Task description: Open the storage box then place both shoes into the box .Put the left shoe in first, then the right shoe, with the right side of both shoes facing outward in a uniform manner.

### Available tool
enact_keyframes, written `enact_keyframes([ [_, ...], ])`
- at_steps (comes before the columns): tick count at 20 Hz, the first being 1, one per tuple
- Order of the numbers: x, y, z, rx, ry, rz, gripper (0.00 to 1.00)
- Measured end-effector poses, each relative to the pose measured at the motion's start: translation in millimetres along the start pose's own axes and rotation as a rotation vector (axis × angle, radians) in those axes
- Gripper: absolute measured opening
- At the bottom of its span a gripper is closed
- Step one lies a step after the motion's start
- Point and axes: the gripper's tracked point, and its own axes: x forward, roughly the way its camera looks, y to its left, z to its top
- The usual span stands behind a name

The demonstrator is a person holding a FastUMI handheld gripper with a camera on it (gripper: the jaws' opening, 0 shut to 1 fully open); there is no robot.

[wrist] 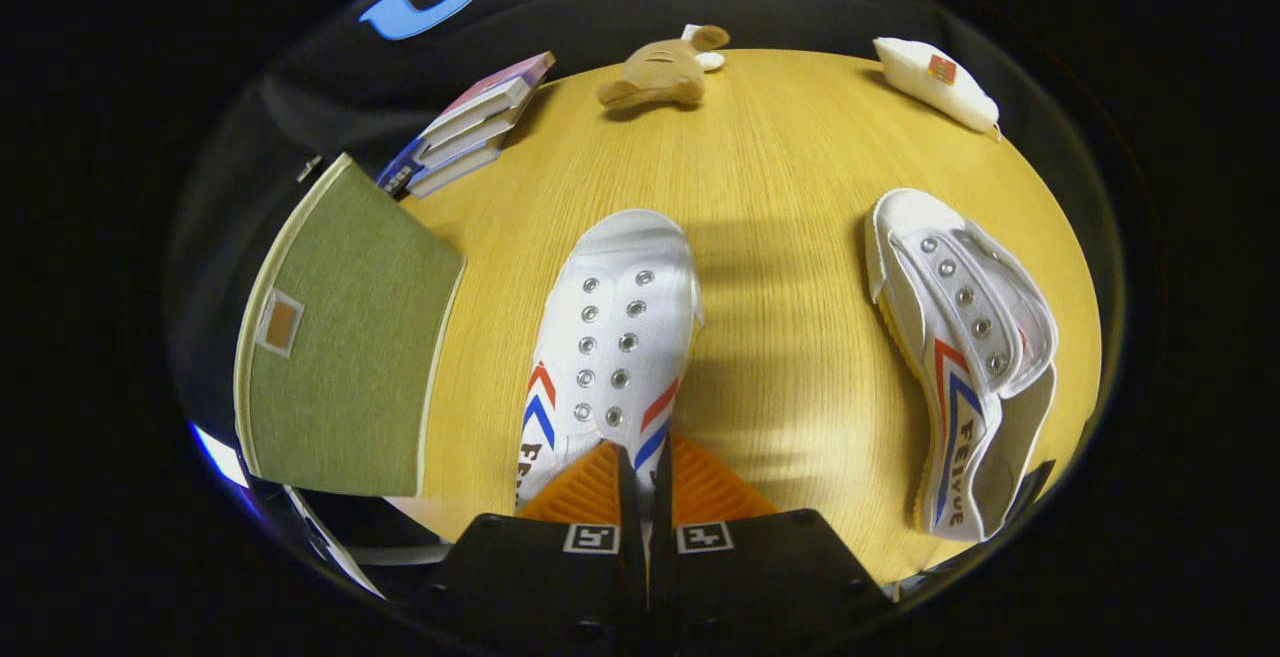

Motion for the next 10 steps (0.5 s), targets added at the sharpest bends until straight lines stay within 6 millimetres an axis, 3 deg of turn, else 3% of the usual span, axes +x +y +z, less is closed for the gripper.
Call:
enact_keyframes([
  [5,-11.9,12.4,5.9,-0.021,-0.059,-0.021,0.05],
  [10,-55.0,34.0,37.6,0.033,-0.139,0.005,0.06],
])
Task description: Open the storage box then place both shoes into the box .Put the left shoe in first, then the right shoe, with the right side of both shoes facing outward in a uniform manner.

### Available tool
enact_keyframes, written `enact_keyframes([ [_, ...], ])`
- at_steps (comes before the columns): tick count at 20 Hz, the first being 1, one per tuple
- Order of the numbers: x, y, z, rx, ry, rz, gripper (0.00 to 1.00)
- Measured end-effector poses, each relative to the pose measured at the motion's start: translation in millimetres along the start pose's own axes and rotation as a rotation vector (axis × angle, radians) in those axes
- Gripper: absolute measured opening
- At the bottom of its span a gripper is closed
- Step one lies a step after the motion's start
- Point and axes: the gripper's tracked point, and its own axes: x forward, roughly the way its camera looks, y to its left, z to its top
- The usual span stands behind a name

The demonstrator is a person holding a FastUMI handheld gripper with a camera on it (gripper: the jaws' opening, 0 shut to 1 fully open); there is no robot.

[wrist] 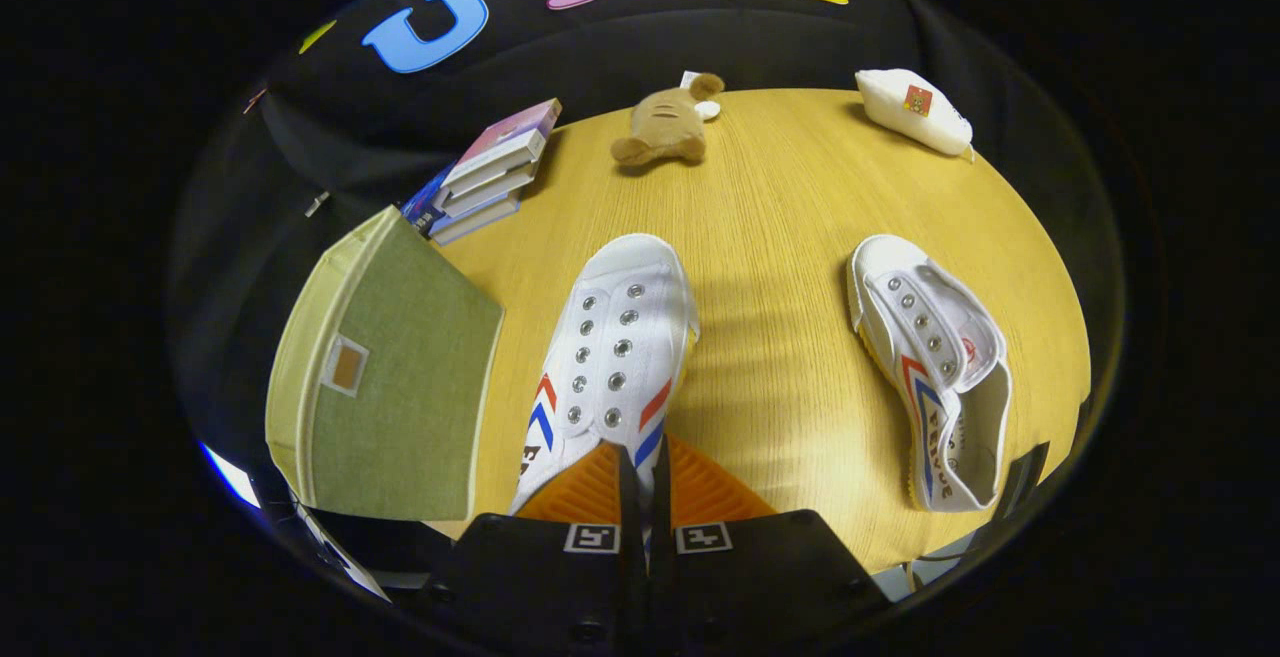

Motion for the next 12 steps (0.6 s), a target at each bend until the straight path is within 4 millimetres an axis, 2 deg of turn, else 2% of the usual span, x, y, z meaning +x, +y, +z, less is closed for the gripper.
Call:
enact_keyframes([
  [4,-60.4,34.5,49.1,-0.005,-0.088,0.030,0.06],
  [7,-94.6,77.1,78.6,0.013,-0.124,0.080,0.05],
  [9,-105.3,113.0,91.8,0.019,-0.124,0.130,0.06],
  [12,-105.3,168.1,98.3,0.010,-0.126,0.187,0.05],
])
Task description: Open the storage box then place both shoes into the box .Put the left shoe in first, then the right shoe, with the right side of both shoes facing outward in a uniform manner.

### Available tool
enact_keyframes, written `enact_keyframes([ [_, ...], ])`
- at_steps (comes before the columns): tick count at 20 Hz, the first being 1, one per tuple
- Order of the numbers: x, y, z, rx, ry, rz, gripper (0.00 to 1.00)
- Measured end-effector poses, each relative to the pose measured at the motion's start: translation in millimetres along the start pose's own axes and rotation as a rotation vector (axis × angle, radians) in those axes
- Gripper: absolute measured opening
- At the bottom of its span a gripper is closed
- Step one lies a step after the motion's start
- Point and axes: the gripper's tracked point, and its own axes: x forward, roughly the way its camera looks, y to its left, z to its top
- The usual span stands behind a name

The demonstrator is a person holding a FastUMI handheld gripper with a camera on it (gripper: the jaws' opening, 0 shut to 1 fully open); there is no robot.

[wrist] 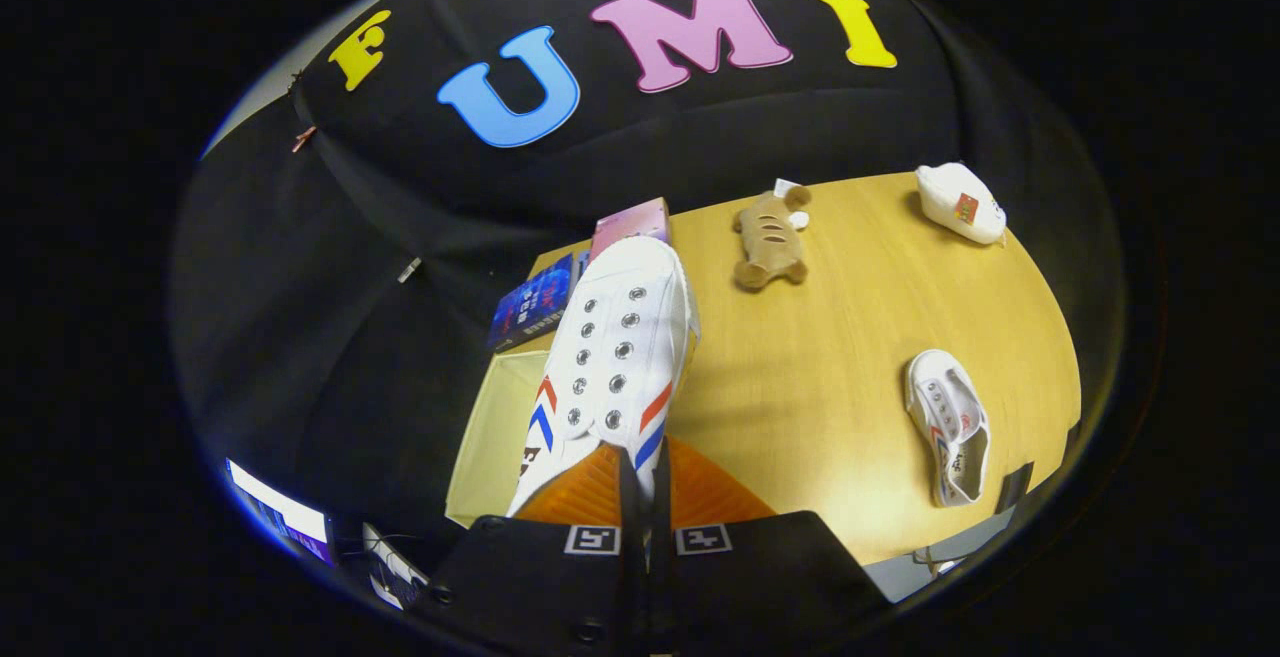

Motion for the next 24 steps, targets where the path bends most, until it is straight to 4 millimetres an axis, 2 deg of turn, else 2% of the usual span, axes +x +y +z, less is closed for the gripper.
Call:
enact_keyframes([
  [5,44.4,72.7,-27.5,-0.010,0.054,0.058,0.05],
  [7,64.8,93.2,-40.6,-0.011,0.075,0.053,0.05],
  [9,86.8,104.9,-54.8,-0.011,0.100,0.041,0.06],
  [12,112.0,115.4,-74.9,-0.002,0.137,0.021,0.05],
  [16,135.6,113.8,-96.0,0.010,0.161,-0.031,0.06],
  [20,148.9,117.3,-103.3,-0.012,0.164,-0.049,0.05],
  [22,152.5,117.5,-115.8,-0.016,0.208,-0.049,0.08],
  [23,152.3,121.2,-122.7,-0.021,0.224,-0.043,0.17],
  [24,151.8,127.0,-129.0,-0.037,0.241,-0.015,0.20],
])
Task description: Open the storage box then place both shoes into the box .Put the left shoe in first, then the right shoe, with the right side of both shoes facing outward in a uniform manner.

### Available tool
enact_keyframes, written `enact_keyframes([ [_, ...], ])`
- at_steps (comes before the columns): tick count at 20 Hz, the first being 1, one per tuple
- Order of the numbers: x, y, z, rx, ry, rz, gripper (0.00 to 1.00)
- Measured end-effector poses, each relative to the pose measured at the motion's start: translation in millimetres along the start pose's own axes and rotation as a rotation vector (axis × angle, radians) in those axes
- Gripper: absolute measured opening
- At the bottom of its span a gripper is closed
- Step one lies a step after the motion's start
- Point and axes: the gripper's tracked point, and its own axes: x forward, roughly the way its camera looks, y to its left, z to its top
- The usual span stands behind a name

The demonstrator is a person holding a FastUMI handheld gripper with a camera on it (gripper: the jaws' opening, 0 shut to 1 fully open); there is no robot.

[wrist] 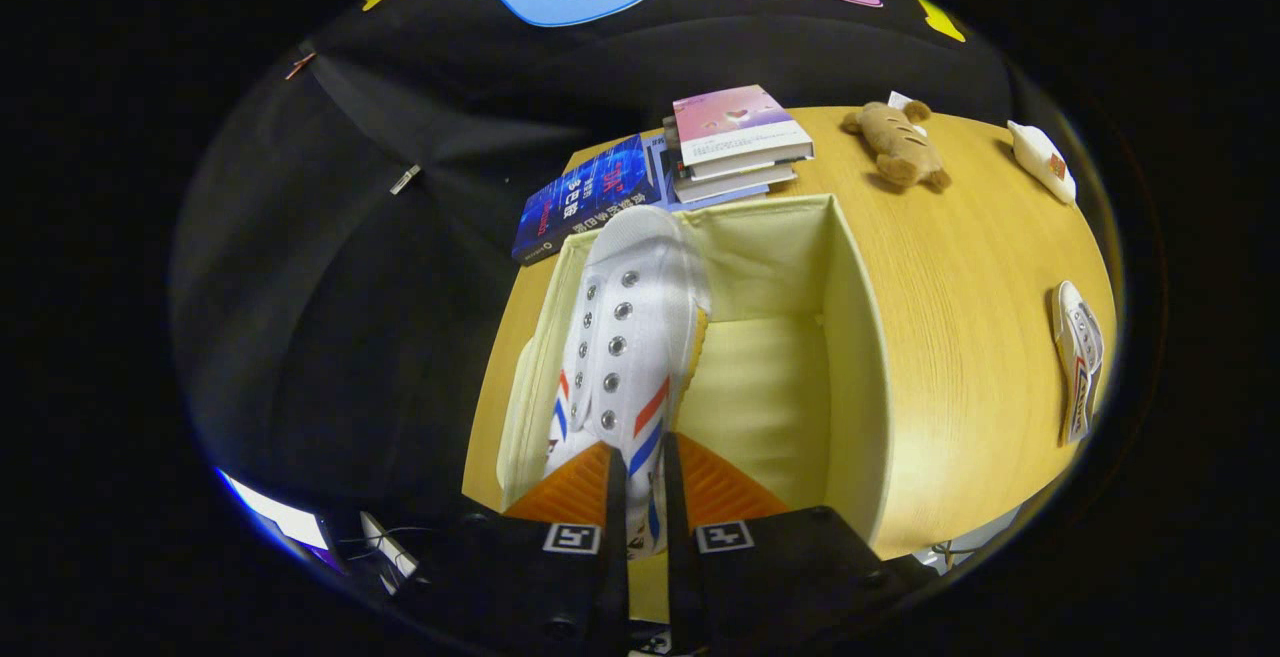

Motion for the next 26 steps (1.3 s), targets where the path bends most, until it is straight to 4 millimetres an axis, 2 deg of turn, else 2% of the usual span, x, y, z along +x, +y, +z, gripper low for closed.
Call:
enact_keyframes([
  [1,-1.4,9.1,-3.5,-0.011,0.000,0.032,0.35],
  [2,-5.0,19.5,-3.9,-0.023,-0.002,0.065,0.57],
  [4,-11.7,28.0,2.0,-0.069,-0.026,0.088,1.00],
  [8,-54.7,-1.1,26.8,-0.209,-0.139,0.061,0.99],
  [11,-93.7,-40.6,36.3,-0.253,-0.208,0.041,0.99],
  [13,-122.3,-79.7,44.8,-0.267,-0.254,0.013,0.99],
  [15,-148.6,-128.3,54.1,-0.278,-0.294,-0.033,0.99],
  [18,-175.5,-223.5,60.0,-0.305,-0.309,-0.152,0.99],
  [20,-187.7,-289.6,55.0,-0.292,-0.290,-0.223,0.99],
  [22,-194.4,-344.3,45.7,-0.264,-0.253,-0.269,0.99],
  [26,-198.3,-435.4,23.6,-0.255,-0.182,-0.333,0.99],
])
